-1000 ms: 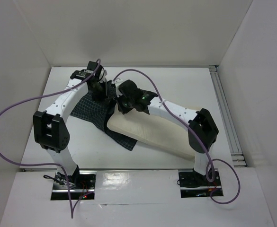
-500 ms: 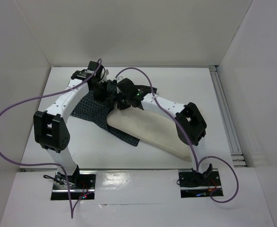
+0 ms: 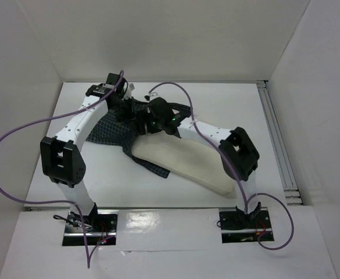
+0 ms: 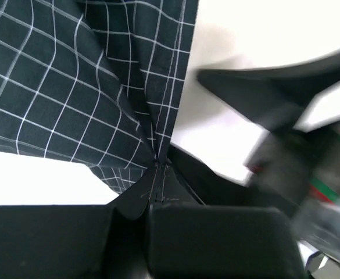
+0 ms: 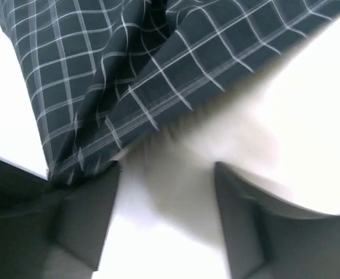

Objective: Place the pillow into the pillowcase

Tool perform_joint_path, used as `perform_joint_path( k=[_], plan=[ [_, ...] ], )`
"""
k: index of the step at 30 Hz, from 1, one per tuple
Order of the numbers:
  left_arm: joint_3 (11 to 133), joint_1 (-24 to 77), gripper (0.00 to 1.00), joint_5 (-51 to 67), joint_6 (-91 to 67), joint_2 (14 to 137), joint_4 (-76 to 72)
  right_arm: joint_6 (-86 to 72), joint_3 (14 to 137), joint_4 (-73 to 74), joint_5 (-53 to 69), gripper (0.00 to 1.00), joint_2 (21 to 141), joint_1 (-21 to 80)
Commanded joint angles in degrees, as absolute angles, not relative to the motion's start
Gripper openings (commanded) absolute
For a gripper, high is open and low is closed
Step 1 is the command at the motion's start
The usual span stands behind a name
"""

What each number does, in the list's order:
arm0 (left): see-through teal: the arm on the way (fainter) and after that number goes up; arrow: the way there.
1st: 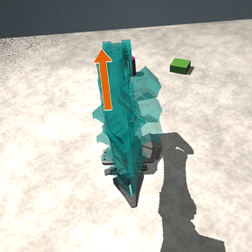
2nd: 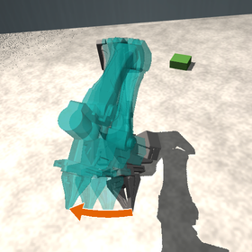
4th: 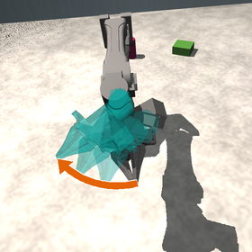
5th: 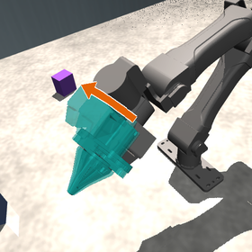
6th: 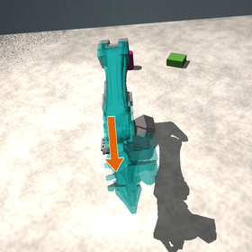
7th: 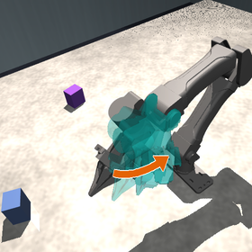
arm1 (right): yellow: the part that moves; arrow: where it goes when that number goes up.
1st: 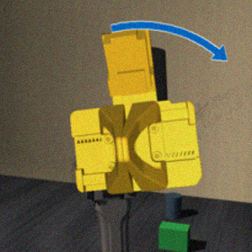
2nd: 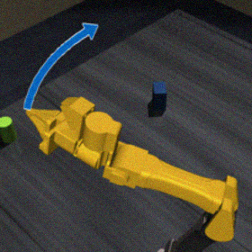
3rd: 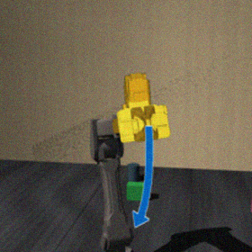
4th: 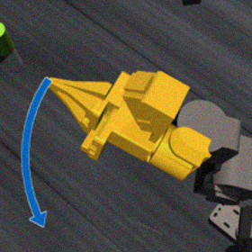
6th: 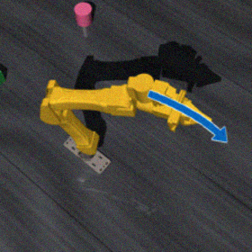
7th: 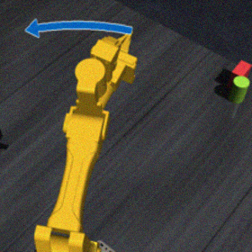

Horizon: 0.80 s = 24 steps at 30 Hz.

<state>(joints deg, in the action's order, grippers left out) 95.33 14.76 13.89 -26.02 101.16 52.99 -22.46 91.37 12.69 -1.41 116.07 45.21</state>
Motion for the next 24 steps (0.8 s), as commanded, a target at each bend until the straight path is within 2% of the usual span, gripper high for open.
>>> perform_joint_path(
  k=[1,5,8,9,13,18,20,22,23,24],
  plan=[
    [96.9,14.9,0.0,16.8,-27.1,101.9,53.2,-22.0,86.9,9.8,-2.9,0.8,105.2,43.3],
    [97.4,15.5,0.0,16.8,-27.1,103.1,52.6,-22.0,82.7,16.7,-6.4,0.84,96.4,37.6],
    [98.5,16.0,0.0,16.8,-27.1,103.7,52.6,-20.1,79.7,23.0,-6.9,0.84,95.6,31.1],
    [98.5,16.0,0.0,16.8,-27.1,103.7,52.6,-19.3,79.7,24.5,-6.9,0.87,95.6,29.5],
    [100.2,17.2,0.0,16.3,-27.6,104.9,52.6,-15.0,80.2,27.7,-3.7,0.98,99.9,24.8],
    [102.4,18.9,0.0,15.6,-29.0,108.1,52.6,-11.9,80.9,23.6,5.3,1.0,106.3,24.3],
    [104.4,18.9,0.0,15.0,-29.5,110.1,52.6,-12.4,80.9,22.1,8.9,0.92,108.0,24.3],
    [106.0,19.4,0.0,14.4,-29.5,111.4,52.6,-12.9,80.3,20.8,10.7,0.78,108.6,24.3],
    [106.5,19.4,0.0,14.4,-29.5,112.1,52.6,-13.5,79.6,19.8,11.5,0.51,108.6,24.3],
    [107.3,19.4,0.0,13.9,-29.5,112.9,52.6,-13.5,79.6,19.1,11.5,0.35,108.0,24.8]
  ],
)
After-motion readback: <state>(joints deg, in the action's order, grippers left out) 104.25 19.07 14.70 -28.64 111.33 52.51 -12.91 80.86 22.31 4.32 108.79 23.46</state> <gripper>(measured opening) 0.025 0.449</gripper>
